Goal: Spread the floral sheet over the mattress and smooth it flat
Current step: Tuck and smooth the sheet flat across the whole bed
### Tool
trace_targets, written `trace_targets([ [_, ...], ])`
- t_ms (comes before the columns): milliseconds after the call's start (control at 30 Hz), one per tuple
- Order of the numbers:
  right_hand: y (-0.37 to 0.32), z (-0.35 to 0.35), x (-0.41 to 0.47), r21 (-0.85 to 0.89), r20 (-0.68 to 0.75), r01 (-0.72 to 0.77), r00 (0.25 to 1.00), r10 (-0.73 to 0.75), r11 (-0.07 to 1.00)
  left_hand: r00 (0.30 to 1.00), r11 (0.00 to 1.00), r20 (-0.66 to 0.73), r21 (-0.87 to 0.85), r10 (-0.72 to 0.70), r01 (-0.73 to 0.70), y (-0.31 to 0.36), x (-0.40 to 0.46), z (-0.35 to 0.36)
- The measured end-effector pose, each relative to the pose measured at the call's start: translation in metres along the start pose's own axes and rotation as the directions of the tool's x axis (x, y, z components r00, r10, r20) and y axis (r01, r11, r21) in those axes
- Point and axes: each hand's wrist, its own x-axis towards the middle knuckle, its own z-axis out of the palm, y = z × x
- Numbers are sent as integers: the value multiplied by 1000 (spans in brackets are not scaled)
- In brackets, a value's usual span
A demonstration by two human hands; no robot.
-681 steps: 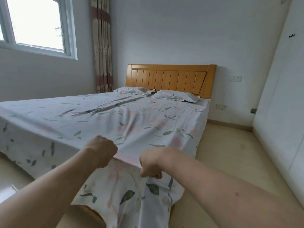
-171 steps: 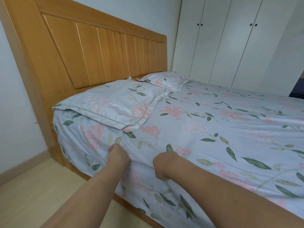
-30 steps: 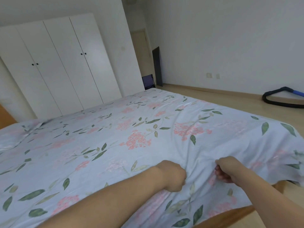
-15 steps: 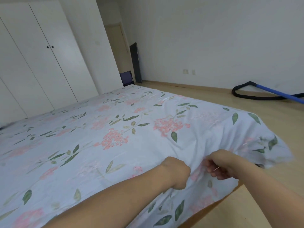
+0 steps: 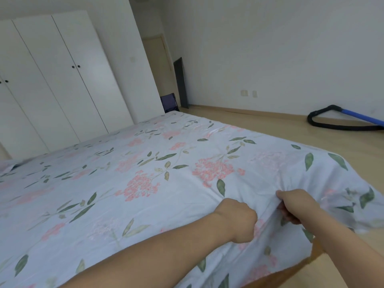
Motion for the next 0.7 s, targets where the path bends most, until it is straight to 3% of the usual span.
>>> trace_targets([
  [100, 3, -10, -4, -2, 29, -34, 999, 34, 999, 997, 988, 56, -152, 44, -35, -6, 8, -2],
  [200, -4, -14, -3, -49, 78, -78, 994, 81, 996, 991, 984, 104, -169, 82, -64, -10, 10, 0],
  [300, -16, -19, 8, -74, -44, -6, 999, 3, 997, 987, 985, 124, -155, 101, -81, -10, 12, 2],
  [467, -22, -12, 30, -177, -130, 64, 988, -87, 982, 991, 986, -103, -156, -82, 66, -12, 17, -4],
  [533, -21, -11, 36, -232, -167, 68, 980, -108, 970, 985, 982, -92, -132, -146, 133, -15, 22, -3],
  [600, -21, -14, 34, -301, -213, 100, 962, -169, 948, 990, 987, -87, -125, -109, 98, -16, 28, -1],
  [700, -16, -21, 31, -320, -260, 139, 938, -228, 937, 993, 964, -115, -264, 3, -34, -17, 34, 1],
])
